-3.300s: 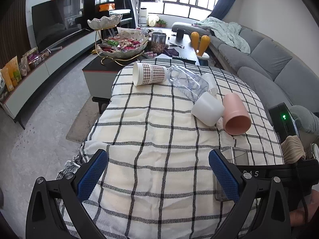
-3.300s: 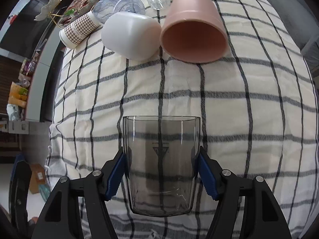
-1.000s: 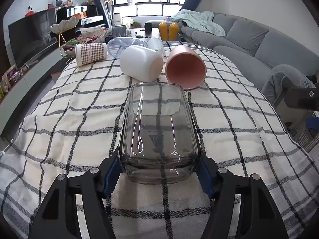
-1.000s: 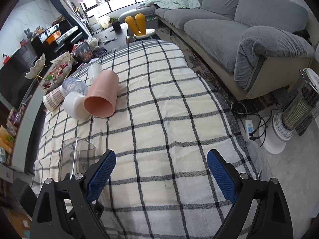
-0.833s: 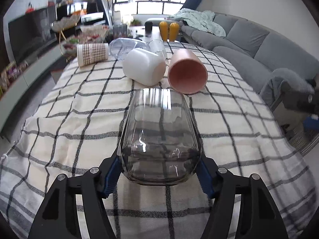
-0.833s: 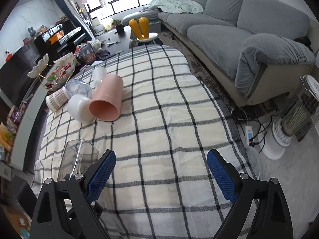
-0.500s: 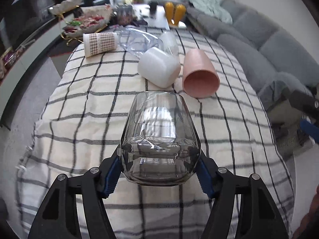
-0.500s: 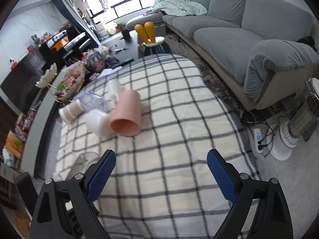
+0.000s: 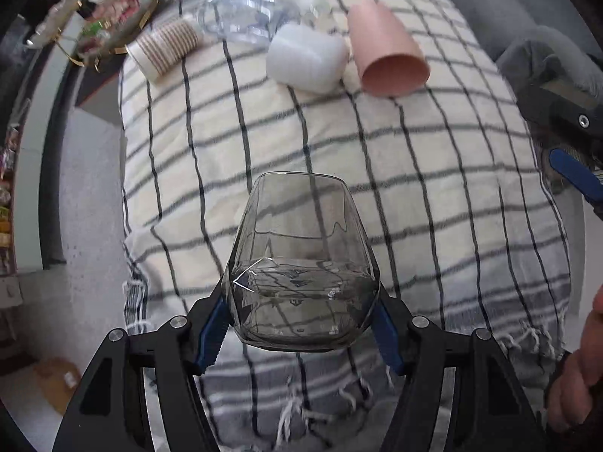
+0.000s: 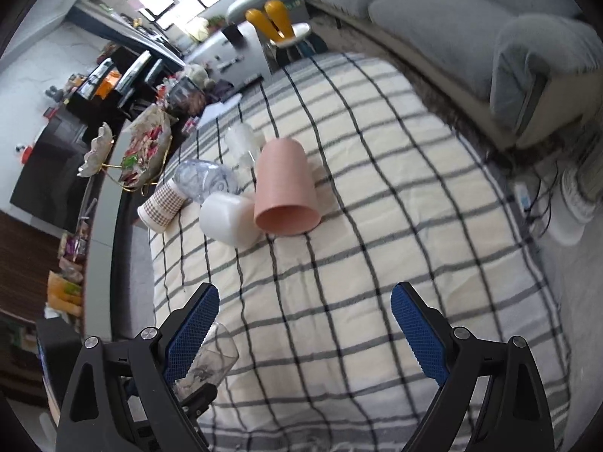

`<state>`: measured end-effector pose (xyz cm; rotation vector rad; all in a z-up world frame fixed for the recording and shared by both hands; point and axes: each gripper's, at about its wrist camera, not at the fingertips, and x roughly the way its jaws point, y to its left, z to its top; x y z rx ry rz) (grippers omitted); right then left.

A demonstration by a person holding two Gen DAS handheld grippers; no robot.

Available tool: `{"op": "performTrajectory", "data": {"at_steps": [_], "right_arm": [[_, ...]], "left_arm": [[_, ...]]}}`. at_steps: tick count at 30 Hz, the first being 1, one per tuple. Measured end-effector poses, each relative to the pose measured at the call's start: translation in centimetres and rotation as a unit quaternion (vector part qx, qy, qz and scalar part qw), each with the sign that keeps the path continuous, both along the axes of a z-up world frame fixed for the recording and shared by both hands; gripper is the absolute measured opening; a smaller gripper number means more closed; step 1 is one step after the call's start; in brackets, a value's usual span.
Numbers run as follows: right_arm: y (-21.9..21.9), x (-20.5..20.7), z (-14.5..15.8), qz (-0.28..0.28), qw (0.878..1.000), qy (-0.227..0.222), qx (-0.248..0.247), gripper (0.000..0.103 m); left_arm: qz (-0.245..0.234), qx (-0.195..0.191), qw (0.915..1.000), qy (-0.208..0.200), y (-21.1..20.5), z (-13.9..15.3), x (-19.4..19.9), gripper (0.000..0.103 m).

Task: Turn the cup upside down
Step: 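Lift the glass cup with the left tool and rotate it rim-down, then set the glass cup rim-down on the cloth and open the left tool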

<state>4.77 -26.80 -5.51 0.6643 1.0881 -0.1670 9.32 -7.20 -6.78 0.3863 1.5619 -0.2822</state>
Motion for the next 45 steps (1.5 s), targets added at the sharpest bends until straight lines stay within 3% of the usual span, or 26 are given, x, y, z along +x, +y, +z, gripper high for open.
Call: {"op": "performTrajectory", "data": {"at_steps": [7, 16, 23, 29, 34, 37, 39, 45], "right_arm": [[-0.9, 2.2, -1.1, -0.015, 0.999, 0.028, 0.033, 0.093], [-1.9, 4.8, -1.9, -0.019, 0.999, 0.04, 0.021, 0.093], [-2.4, 5.5, -1.5, -0.024, 0.999, 0.023, -0.004, 0.093], [-2.4, 5.4, -1.9, -0.023, 0.999, 0.027, 0.005, 0.093], [-2.2, 4.9, -1.2, -0.023, 1.0, 0.018, -0.003, 0.093], [-2.3, 4.4, -0.7, -0.026, 1.0, 0.012, -0.005, 0.093], [-2.2, 4.0, 0.0, -0.027, 1.0, 0.004, -0.01, 0.093], [-1.3, 2.6, 3.3, -0.021, 0.998, -0.038, -0.045, 0.093]], "left_arm": [[0.009, 0.046, 0.993, 0.109, -0.4, -2.1, 3.3, 0.066], [0.011, 0.075, 0.9793, 0.188, -2.0, -4.4, 5.6, 0.066], [0.011, 0.08, 0.9736, 0.214, -2.3, -5.1, 5.7, 0.066], [0.01, 0.079, 0.9749, 0.208, -2.1, -5.6, 5.9, 0.066], [0.009, 0.068, 0.9777, 0.198, -2.1, -5.3, 5.8, 0.081], [-0.002, 0.06, 0.9819, 0.179, -2.2, -4.3, 5.2, 0.082], [-0.006, 0.055, 0.9858, 0.159, -2.1, -3.4, 4.7, 0.083], [0.01, 0.024, 0.9994, 0.025, -0.7, 1.9, 2.4, 0.09]]}}
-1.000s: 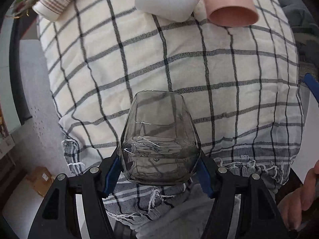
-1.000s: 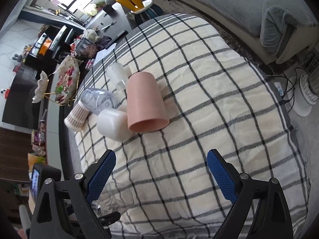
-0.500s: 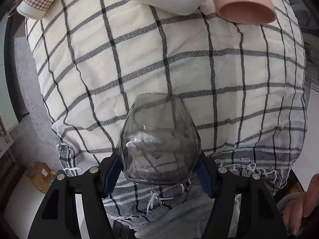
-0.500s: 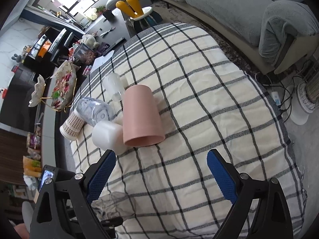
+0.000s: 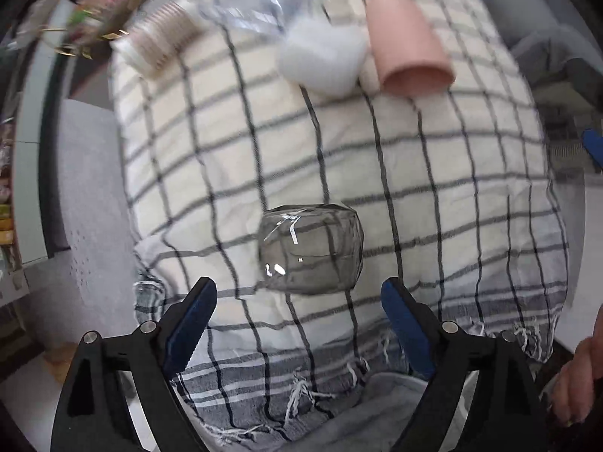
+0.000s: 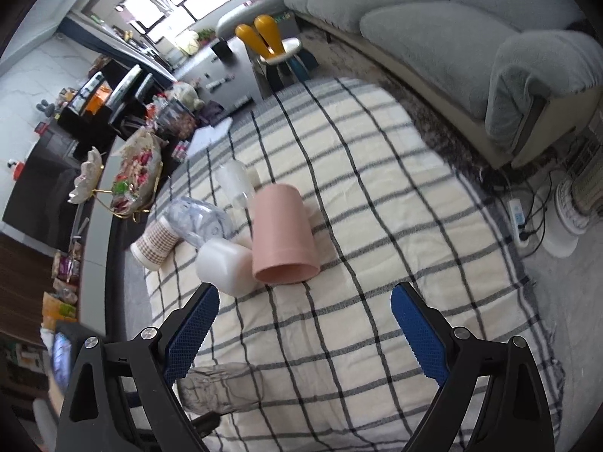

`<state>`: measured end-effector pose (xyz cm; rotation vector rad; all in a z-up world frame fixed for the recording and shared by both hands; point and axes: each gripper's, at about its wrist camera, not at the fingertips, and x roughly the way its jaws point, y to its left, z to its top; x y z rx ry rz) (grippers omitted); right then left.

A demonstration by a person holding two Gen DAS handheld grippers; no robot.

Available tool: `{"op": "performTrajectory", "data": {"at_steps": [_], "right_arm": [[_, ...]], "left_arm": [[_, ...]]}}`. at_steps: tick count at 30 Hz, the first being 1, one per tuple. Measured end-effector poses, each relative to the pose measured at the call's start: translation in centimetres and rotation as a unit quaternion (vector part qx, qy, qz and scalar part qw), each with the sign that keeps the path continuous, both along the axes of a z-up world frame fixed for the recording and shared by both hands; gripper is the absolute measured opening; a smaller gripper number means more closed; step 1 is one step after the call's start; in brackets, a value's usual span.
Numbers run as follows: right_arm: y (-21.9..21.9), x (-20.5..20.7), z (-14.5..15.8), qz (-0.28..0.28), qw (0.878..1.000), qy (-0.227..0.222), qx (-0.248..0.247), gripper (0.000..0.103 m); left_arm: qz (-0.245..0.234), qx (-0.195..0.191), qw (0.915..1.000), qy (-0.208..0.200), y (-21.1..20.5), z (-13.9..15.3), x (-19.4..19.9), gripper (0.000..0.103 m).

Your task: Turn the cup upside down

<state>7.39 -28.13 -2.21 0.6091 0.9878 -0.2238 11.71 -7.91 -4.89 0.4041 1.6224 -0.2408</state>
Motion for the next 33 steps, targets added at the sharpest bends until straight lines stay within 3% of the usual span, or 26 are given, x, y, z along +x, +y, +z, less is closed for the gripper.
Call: {"op": "performTrajectory", "data": {"at_steps": [6, 11, 19, 23, 33], "right_arm": [[1.9, -1.3, 3.1, 0.023, 0.998, -0.037, -0.042, 0.093], [3.9, -2.9, 5.7, 0.048, 0.993, -0.062, -0.091, 0.093], [6.7, -5.0, 7.0, 0.063, 0.976, -0.091, -0.186, 0.093], [7.8, -5.4, 7.1, 0.068, 0.969, -0.087, -0.222, 0.093], [9.7, -7.3, 8.3, 0.069, 0.953, -0.119, -0.27, 0.093]], "left_arm": [[0.035, -0.038, 0.9916, -0.119, 2.0, 4.4, -1.6, 0.09], [0.058, -0.067, 0.9723, -0.216, 3.7, 7.6, -3.1, 0.091], [0.074, -0.096, 0.9376, -0.326, 4.6, 10.1, -5.6, 0.094], [0.097, -0.12, 0.9218, -0.355, 5.5, 11.0, -6.5, 0.096], [0.117, -0.137, 0.9009, -0.395, 7.0, 11.5, -7.8, 0.099]]}}
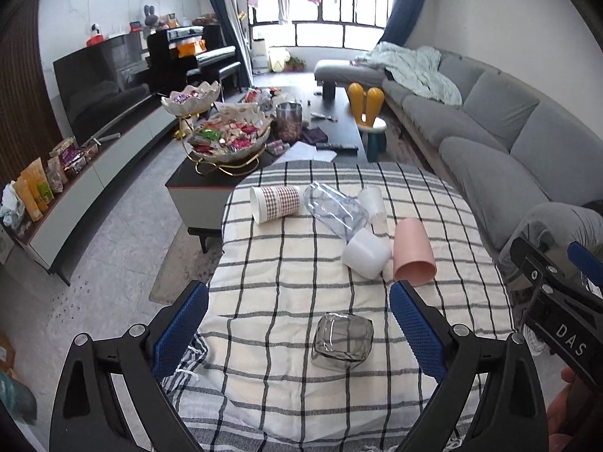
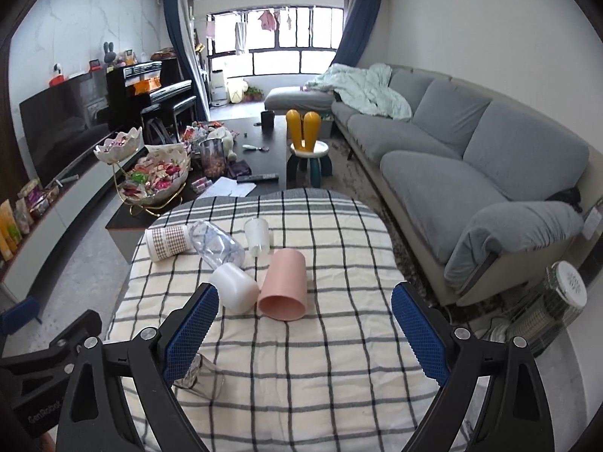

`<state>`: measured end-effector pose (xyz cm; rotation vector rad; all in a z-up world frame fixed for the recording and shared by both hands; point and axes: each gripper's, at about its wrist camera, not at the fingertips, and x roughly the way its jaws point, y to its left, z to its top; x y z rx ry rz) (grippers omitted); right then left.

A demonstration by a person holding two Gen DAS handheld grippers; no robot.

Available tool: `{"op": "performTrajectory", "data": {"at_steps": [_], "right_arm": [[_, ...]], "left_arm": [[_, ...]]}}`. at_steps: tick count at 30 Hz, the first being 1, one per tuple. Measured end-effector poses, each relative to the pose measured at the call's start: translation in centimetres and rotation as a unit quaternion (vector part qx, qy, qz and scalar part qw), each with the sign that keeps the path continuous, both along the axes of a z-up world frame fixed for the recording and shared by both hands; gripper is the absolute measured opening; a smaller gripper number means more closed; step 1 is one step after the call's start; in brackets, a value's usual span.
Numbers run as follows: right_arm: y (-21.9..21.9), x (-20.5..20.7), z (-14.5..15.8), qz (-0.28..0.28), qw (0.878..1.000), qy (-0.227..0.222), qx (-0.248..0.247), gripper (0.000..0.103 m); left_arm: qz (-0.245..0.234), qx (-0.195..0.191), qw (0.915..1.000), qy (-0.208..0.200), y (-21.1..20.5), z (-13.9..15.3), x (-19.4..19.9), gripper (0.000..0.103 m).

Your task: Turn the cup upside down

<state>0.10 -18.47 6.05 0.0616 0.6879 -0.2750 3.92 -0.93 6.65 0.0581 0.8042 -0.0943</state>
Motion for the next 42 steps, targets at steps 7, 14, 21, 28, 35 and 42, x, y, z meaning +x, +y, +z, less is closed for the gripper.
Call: {"op": "performTrajectory", "data": {"at_steps": [7, 14, 21, 28, 35, 42], "right_arm": [[0.6, -0.7, 0.4, 0.002, 1.0, -0.014, -0.016, 0.093], [0.4, -0.9, 0.5, 0.002, 1.0, -0.022, -0.013, 0.093], [0.4, -1.3, 0.6, 0.005, 0.999, -0.032, -0.012, 0.094], [0.5, -1.3, 0.6, 0.003, 0.999, -0.033, -0.011, 0.096], [0.5, -1.4, 0.7, 0.004, 0.999, -0.033, -0.009, 0.096], [0.9, -1.4, 0.9, 0.005, 0.999, -0.036, -0.008, 0.097]], "left_arm": [[-0.005, 0.003, 0.9997, -0.025, -0.1, -0.1, -0.8, 0.099], [-0.005, 0.009, 0.9977, -0.066, -0.3, 1.0, -1.8, 0.103], [-0.006, 0.01, 0.9974, -0.072, -0.4, 1.1, -1.8, 0.103], [-0.004, 0.016, 0.9971, -0.074, -0.5, 1.2, -1.8, 0.103], [-0.003, 0.017, 0.9967, -0.08, -0.6, 1.2, -2.2, 0.103], [0.0, 0.017, 0.9967, -0.08, -0.7, 1.3, -2.4, 0.103]]}}
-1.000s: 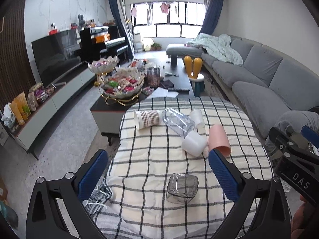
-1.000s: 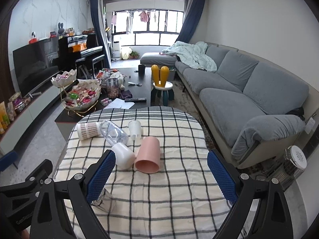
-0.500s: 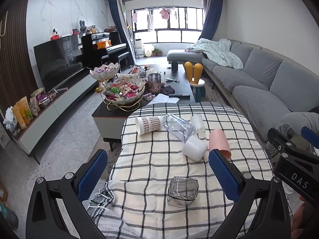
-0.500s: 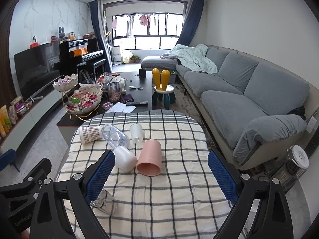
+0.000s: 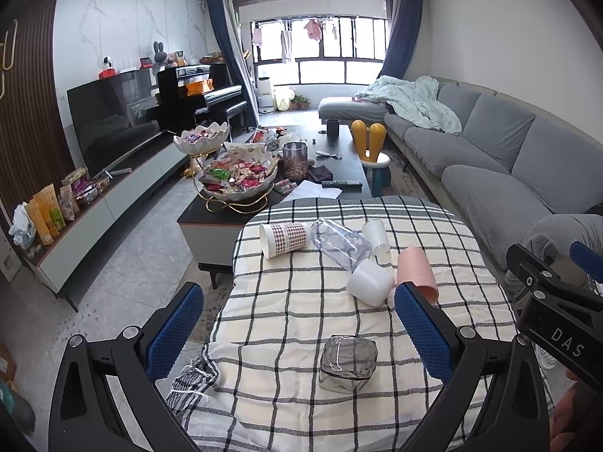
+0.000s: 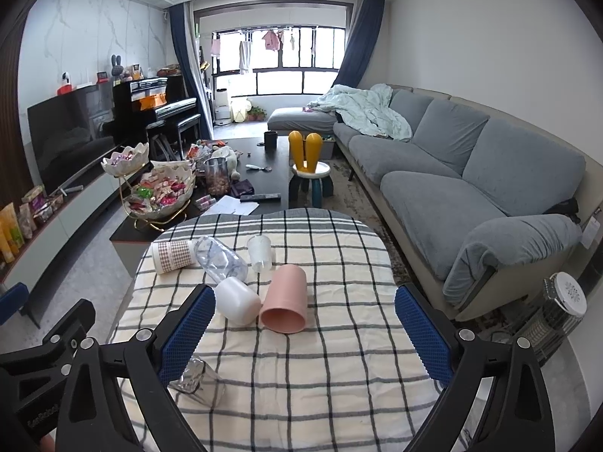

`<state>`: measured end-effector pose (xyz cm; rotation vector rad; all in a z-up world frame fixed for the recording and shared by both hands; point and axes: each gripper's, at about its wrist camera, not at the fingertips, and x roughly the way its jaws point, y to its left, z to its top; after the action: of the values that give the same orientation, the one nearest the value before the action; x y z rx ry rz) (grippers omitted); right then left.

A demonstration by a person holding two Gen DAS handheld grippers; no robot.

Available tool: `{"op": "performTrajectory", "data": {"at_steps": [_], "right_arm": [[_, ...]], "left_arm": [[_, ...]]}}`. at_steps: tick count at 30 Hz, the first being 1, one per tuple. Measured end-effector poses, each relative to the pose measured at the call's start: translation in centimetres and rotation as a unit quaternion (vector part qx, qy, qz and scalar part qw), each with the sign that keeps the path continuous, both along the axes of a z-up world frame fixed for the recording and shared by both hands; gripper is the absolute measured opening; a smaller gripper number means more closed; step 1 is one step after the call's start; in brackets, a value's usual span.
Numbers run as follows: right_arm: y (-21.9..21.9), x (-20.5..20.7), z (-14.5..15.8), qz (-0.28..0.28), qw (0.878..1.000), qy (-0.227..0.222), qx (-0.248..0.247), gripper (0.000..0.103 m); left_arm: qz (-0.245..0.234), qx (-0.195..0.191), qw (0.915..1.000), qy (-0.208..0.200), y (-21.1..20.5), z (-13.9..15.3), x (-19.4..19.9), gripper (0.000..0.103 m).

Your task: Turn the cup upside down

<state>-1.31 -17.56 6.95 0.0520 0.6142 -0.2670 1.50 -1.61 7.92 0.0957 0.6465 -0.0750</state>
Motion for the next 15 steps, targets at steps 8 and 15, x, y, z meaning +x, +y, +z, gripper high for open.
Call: {"op": "performTrajectory", "data": {"at_steps": [8, 15], "right_arm": [[0.43, -0.02, 0.15, 0.0, 1.0, -0.003, 0.001, 0.097], [0.27, -0.06, 0.1, -0.001, 1.0, -0.003, 0.002, 0.097]], "left_arm": [[0.005, 0.003, 1.0, 0.002, 0.09, 0.37, 0.07, 0.103], [0.007, -0.016, 0.9998, 0.005, 0.36, 0.49, 0.09, 0.103]]}}
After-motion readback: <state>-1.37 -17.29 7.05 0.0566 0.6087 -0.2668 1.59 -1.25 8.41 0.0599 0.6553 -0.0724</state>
